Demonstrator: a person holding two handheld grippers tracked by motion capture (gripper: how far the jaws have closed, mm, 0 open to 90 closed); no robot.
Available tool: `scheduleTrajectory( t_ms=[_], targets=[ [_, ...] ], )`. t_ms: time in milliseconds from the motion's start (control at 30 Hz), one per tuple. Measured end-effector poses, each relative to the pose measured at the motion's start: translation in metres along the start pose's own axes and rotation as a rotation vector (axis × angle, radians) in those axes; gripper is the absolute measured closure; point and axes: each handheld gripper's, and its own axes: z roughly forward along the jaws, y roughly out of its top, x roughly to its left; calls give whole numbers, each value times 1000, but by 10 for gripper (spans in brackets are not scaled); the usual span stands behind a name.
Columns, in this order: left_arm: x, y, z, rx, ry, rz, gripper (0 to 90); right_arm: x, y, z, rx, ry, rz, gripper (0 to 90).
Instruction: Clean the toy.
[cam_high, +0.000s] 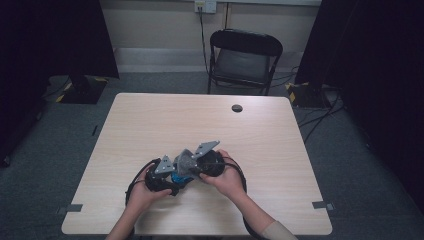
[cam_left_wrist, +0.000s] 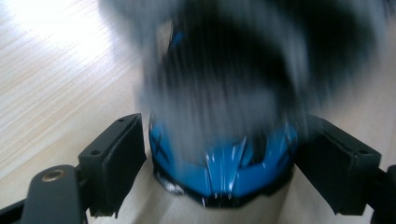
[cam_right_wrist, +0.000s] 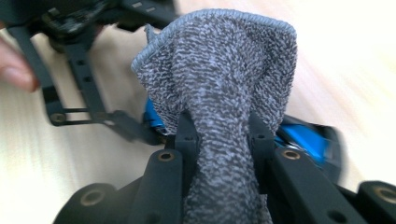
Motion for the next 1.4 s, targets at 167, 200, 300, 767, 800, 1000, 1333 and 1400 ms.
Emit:
scheduleTrajectory(
  t_ms=[167,200,300,767,800,1000,1333,1400],
  targets=[
    [0,1,2,15,-14,-13,245,8,-3,18,27,44,-14,727],
    [0,0,1,14,-17,-14,247,9,-3,19,28,47,-15,727],
    [0,0,1,15,-17,-14,249,11,-1,21,51,34,-32,728],
    [-1,0,1,13,-30,-28,254,-19,-12,6,83,-61,29,728],
    [-1,0,1,14,-29,-28,254,-22,-13,6,77,-60,38,728],
    [-1,0,1,13,-26,-24,255,-34,-17,-2,68,-104,63,728],
    [-1,-1,1,15,-29,-29,255,-42,-18,-11,41,-125,98,728],
    [-1,-1,1,14,-30,-30,255,-35,-13,-12,16,-96,84,728]
  ],
)
